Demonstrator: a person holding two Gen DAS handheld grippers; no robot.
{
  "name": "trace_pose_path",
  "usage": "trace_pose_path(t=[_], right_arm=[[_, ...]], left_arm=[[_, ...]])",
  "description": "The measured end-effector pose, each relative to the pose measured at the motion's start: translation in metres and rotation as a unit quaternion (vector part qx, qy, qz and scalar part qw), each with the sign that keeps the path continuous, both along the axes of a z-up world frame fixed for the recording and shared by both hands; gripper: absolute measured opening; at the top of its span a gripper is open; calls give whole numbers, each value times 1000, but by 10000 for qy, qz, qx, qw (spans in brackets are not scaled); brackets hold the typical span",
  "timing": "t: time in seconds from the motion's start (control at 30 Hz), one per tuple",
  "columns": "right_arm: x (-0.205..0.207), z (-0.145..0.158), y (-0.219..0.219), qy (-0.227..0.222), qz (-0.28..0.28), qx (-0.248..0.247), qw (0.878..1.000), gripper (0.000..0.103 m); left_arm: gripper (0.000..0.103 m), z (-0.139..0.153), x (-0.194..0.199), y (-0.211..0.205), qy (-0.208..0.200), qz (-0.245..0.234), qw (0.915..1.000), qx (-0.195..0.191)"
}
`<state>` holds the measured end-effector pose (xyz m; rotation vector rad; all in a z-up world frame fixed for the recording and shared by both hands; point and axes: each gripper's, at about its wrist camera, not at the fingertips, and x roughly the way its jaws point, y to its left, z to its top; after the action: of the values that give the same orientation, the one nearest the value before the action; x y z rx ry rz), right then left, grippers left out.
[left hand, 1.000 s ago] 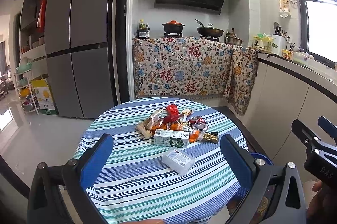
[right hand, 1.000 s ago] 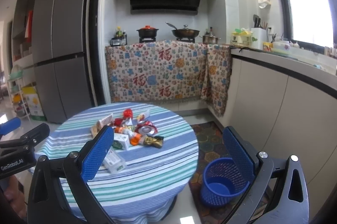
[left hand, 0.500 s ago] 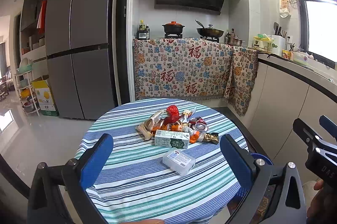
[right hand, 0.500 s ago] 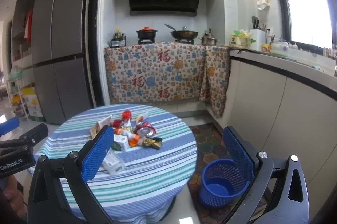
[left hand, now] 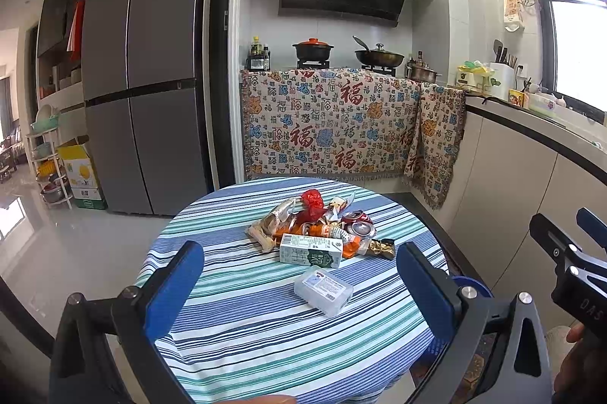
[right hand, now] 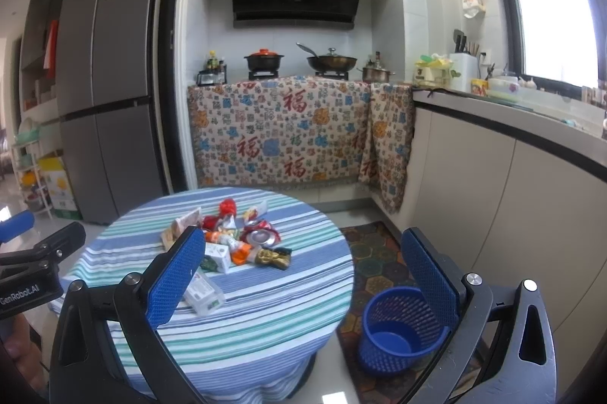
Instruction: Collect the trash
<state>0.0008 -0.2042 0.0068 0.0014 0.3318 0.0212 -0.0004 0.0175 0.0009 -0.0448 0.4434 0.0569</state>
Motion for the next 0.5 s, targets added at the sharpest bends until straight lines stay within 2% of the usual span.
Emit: trace_pose_path(t=[0.5], right_arm=[[-2, -1, -4, 7, -3, 13, 10000, 103]], left_arm=[[103, 0, 0, 5, 9, 18, 10000, 21]])
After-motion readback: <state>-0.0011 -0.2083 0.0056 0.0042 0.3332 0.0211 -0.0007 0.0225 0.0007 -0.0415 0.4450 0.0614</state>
